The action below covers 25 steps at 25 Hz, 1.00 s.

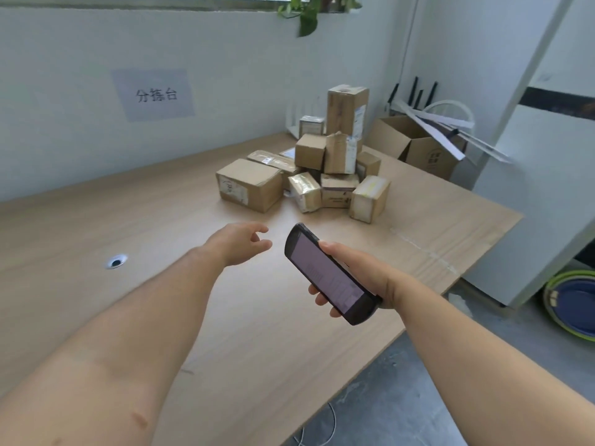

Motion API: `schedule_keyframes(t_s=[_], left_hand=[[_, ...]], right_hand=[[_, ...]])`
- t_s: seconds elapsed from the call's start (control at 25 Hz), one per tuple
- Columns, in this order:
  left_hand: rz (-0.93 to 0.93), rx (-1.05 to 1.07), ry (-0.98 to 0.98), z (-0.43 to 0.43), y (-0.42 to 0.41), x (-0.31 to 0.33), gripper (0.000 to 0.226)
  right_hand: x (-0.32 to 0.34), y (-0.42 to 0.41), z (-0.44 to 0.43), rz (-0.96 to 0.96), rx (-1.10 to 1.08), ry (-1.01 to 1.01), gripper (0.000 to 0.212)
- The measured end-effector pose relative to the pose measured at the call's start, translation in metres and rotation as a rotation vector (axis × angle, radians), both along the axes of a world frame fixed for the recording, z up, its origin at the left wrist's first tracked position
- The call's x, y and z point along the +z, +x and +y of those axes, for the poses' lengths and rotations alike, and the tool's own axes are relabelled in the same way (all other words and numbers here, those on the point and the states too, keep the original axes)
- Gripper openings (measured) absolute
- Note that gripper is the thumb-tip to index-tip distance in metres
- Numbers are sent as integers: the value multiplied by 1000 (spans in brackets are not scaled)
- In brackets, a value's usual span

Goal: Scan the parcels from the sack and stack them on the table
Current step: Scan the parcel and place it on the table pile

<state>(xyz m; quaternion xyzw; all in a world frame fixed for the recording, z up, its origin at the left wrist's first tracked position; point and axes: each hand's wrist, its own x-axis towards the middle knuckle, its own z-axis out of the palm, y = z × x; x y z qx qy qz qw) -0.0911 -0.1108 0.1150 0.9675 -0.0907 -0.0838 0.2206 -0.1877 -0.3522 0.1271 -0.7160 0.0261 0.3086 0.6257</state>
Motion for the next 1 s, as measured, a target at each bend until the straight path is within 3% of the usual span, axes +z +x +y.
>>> schedule_keyframes(t_s=[0.28,0.4,0.68,1.0], left_hand=[[28,-130,-64,-73,51,-23,47],[27,-114,-15,-101,74,-32,51],[-28,-81,143,-230,176,-43,73],[-15,18,249,-340,262,-79,81]], right_hand=[[-14,39,-58,52,-125,-3,67],[-16,66,-86,49,-119,11,61],[-26,154,-192,53,-132,50,68],[-51,229,-295,127,-162,75,77]])
